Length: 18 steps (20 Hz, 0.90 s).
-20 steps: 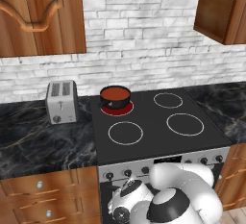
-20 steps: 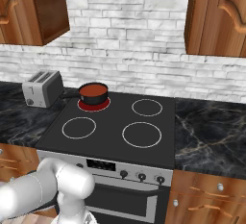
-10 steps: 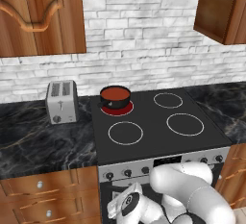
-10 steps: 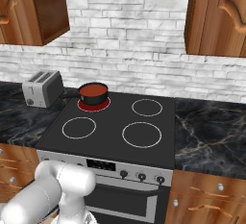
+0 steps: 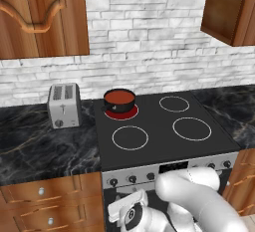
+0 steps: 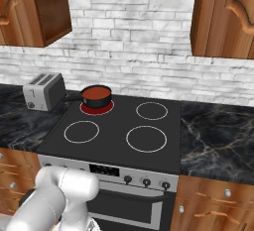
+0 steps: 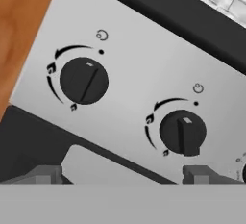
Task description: Wait until the marinara sauce is simmered to a deep red color and then turn off the stove.
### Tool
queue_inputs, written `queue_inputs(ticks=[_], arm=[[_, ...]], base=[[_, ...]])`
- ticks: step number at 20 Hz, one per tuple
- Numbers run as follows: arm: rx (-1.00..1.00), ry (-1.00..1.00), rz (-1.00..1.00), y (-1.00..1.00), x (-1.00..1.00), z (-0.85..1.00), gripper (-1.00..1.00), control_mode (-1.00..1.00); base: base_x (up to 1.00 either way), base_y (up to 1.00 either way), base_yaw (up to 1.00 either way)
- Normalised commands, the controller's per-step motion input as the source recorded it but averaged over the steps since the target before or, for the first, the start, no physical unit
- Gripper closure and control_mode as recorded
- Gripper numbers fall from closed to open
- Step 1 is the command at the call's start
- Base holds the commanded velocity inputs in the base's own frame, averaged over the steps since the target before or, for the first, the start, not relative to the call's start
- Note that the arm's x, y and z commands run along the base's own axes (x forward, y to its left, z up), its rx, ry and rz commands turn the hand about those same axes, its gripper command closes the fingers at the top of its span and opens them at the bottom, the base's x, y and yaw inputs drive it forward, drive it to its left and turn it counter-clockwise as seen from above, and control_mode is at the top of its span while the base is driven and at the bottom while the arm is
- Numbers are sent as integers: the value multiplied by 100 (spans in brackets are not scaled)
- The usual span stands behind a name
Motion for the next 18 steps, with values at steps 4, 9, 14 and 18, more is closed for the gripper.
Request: queue_inputs(ticks=[4,9,14,18], arm=[[7,-2,0,-11,40,1,-100,-100],[8,7,0,-17,43,11,-100,-100],[19,0,0,-46,46,23,-100,-100],[20,0,-9,-80,4,8,-100,-100]], base=[[0,0,0],[0,0,0],[0,0,0],[0,0,0]])
